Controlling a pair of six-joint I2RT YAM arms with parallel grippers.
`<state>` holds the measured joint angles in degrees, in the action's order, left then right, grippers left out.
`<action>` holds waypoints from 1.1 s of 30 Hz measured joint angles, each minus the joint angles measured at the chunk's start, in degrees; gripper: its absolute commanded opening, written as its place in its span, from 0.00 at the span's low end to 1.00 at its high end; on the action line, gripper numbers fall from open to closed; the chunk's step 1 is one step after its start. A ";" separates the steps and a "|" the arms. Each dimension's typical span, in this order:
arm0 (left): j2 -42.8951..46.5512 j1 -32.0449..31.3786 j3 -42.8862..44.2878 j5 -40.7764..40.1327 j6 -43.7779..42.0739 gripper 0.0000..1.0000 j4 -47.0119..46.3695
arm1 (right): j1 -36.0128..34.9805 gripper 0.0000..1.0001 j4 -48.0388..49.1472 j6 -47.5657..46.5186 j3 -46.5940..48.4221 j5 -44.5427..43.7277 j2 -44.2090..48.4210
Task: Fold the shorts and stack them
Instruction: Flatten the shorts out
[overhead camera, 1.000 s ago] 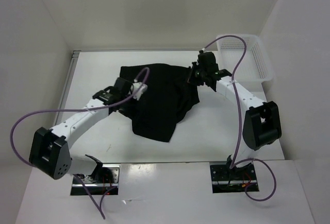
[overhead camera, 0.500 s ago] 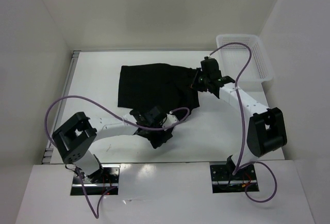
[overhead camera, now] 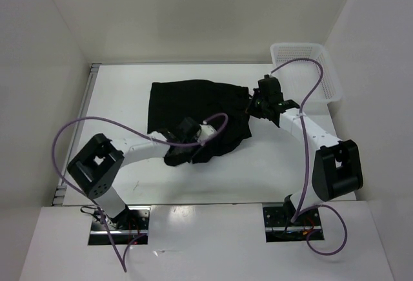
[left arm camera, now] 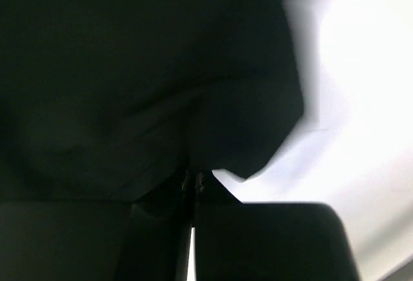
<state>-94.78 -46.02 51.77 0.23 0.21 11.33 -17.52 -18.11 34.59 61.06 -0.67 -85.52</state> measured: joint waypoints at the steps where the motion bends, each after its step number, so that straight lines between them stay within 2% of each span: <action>1: 0.74 2.84 0.39 -0.15 -0.02 0.00 1.75 | 0.66 0.00 -0.02 -0.44 0.00 -0.07 0.00; 4: 5.92 13.97 1.07 0.02 -0.02 0.02 7.56 | 3.30 0.00 -1.18 -2.16 0.55 -0.09 -0.04; 7: 15.30 25.35 0.20 -0.52 0.09 0.06 10.73 | 6.12 0.00 -2.82 -3.87 1.55 -0.17 -0.24; 10: 22.86 31.01 -1.75 0.11 0.07 0.14 13.88 | 7.30 0.05 -4.68 -4.76 2.23 0.55 -0.92; 12: 24.24 33.29 -2.73 0.76 -0.04 0.16 16.09 | 7.28 0.14 -5.53 -5.22 2.27 1.70 -1.62; 13: 24.15 34.38 -3.34 1.07 -0.02 0.21 17.00 | 7.26 0.18 -5.79 -5.40 2.14 2.45 -1.92; 14: 23.89 35.52 -4.07 1.18 -0.09 0.26 17.64 | 7.23 0.26 -5.84 -5.46 1.79 3.08 -2.10; 15: 23.63 36.63 -4.98 1.31 0.00 0.33 18.69 | 7.23 0.43 -5.95 -5.64 1.07 3.61 -2.12; 16: 23.52 37.55 -5.73 1.49 -0.02 0.40 19.76 | 7.23 0.50 -6.16 -5.42 0.39 4.02 -2.03; 17: 23.52 38.21 -6.29 1.70 0.00 0.51 21.07 | 7.23 0.61 -6.27 -5.46 -0.48 4.48 -1.95; 19: 23.54 38.12 -6.62 2.73 -0.13 0.59 23.45 | 7.23 0.65 -6.45 -5.20 -2.29 5.20 -1.68; 20: 23.67 37.64 -6.78 3.32 0.00 0.67 24.04 | 7.23 0.66 -6.69 -5.25 -3.21 5.62 -1.40; 21: 23.85 37.07 -6.82 3.96 -0.07 0.70 24.55 | 7.23 0.66 -6.93 -5.11 -4.00 5.84 -1.16; 24: 23.54 35.93 -6.36 6.60 -0.07 0.71 24.92 | 7.23 0.66 -7.23 -4.31 -5.35 5.86 -0.13; 29: 14.21 35.39 0.55 11.08 0.00 0.73 23.76 | 7.23 0.66 -6.43 -2.62 -5.46 5.55 0.31; 33: 12.13 32.50 1.14 12.83 0.00 0.74 22.62 | 7.23 0.65 -5.73 -1.90 -5.49 4.07 -0.11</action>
<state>-82.65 -13.52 52.90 13.06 0.21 33.95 -10.28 -23.83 32.69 55.57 3.40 -85.62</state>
